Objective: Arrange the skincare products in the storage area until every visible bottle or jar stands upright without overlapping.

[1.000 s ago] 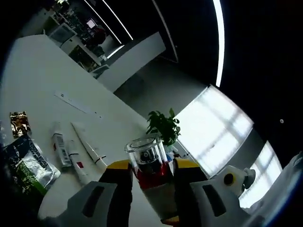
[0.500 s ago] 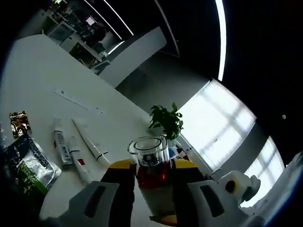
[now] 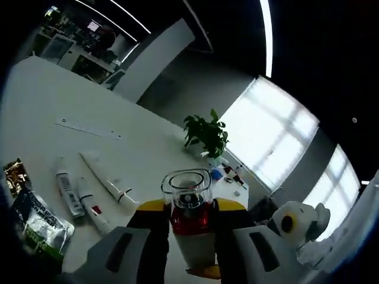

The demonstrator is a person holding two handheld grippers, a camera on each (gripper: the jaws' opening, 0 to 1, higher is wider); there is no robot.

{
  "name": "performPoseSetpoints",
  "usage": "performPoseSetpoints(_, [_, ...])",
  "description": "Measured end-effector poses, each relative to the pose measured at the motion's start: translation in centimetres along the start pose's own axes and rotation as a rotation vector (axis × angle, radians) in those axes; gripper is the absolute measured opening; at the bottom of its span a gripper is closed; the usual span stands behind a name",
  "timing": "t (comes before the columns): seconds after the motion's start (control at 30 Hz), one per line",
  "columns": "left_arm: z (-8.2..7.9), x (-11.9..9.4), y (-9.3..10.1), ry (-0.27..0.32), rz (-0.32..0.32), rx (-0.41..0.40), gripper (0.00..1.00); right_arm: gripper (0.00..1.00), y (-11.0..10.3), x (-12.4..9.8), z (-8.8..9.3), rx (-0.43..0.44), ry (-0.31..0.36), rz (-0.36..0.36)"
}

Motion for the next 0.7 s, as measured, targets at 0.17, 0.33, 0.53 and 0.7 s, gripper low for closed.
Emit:
performPoseSetpoints(0.17, [0.0, 0.6, -0.3, -0.050, 0.032, 0.119, 0.22, 0.22, 0.7, 0.6, 0.9, 0.018, -0.020, -0.003])
performPoseSetpoints(0.33, [0.2, 1.4, -0.4, -0.109, 0.063, 0.223, 0.22, 0.21, 0.5, 1.3, 1.8, 0.058, -0.039, -0.018])
performPoseSetpoints(0.53, [0.3, 1.6, -0.7, -0.121, 0.121, 0.324, 0.22, 0.21, 1.1, 1.6, 2.0, 0.056, -0.038, -0.027])
performPoseSetpoints(0.7, [0.4, 2.0, -0.9, -0.170, 0.161, 0.420, 0.21, 0.21, 1.3, 2.3, 2.5, 0.043, -0.039, -0.034])
Point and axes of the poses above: the point that each gripper's makers call its tool centre point, and the gripper's own axes: x roughly forward along the fingers, y roughly to its right, z roughly out of its underside, the point moved 10 cm from there along -x, roughly backward along the fingers, and after that the axes turned 7 degrees about y, right-handed, at the moved point
